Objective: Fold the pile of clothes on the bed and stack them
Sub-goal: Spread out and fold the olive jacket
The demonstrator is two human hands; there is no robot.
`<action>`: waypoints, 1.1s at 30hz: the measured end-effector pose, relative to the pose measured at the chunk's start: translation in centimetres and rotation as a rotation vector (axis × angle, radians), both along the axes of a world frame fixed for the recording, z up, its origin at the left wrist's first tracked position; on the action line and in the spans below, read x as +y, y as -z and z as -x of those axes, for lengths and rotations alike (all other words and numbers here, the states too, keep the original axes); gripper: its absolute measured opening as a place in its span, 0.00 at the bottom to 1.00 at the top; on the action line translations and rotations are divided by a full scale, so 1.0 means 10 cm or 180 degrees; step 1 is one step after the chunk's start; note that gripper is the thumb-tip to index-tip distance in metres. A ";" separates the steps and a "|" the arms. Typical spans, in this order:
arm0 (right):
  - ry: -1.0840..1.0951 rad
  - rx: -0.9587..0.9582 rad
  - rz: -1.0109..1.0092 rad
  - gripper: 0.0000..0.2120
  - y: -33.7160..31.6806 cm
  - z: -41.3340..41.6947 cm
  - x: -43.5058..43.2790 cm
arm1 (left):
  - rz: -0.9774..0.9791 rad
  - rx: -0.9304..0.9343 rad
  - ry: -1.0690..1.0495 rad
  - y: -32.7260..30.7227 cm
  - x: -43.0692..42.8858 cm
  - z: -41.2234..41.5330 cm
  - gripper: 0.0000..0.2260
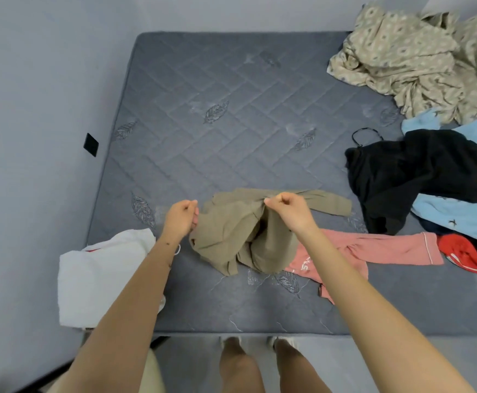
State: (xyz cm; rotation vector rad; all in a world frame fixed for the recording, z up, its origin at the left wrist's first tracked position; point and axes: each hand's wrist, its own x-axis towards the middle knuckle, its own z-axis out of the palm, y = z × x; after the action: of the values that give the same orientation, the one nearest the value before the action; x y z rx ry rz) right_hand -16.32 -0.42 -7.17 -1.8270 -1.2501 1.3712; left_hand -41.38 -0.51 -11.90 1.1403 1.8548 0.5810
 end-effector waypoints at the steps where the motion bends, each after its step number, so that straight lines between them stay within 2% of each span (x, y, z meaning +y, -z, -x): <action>1: -0.0079 -0.0139 0.0079 0.15 0.12 -0.02 -0.04 | 0.0079 0.0036 0.0050 0.07 -0.02 -0.04 0.20; 4: -0.0311 -0.0425 0.0506 0.13 0.52 -0.12 -0.20 | 0.0401 -0.0035 0.0210 0.33 -0.09 -0.17 0.20; 8: -0.0675 -0.0405 0.1045 0.19 0.97 -0.25 -0.43 | 0.0657 -0.0169 0.0294 0.70 -0.21 -0.31 0.15; 12: -0.0691 -0.0336 0.1197 0.17 1.18 -0.31 -0.54 | 0.0911 0.0324 0.0575 0.99 -0.25 -0.40 0.12; 14: -0.0581 -0.0217 0.1198 0.14 1.23 -0.32 -0.51 | 0.0974 0.0384 0.0706 1.10 -0.27 -0.46 0.09; 15: -0.0528 -0.0152 0.1183 0.13 1.25 -0.33 -0.48 | 0.0994 0.0312 0.0722 1.16 -0.28 -0.49 0.10; 20: -0.0250 -0.0066 0.0968 0.10 1.36 -0.35 -0.32 | 0.1204 -0.0281 0.0352 1.51 -0.29 -0.67 0.29; 23: -0.0051 0.0130 0.0891 0.10 1.44 -0.33 -0.25 | 0.1400 -0.0473 0.0130 1.77 -0.30 -0.70 0.31; 27: 0.0200 0.0429 0.0881 0.06 1.54 -0.22 -0.19 | 0.1565 -0.0498 0.0080 2.10 -0.34 -0.66 0.29; 30: 0.0275 0.0394 0.0684 0.04 1.61 -0.12 -0.16 | 0.1350 -0.0307 0.0140 2.19 -0.38 -0.68 0.23; 33: 0.0217 0.0222 0.0570 0.12 1.64 -0.03 -0.12 | 0.0672 -0.0370 -0.0036 2.06 -0.42 -0.81 0.14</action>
State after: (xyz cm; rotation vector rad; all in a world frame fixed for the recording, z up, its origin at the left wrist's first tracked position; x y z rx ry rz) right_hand -16.03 -1.66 -23.57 -1.9041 -1.0490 1.5374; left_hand -33.28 -4.75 -32.46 0.9383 1.7770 0.4366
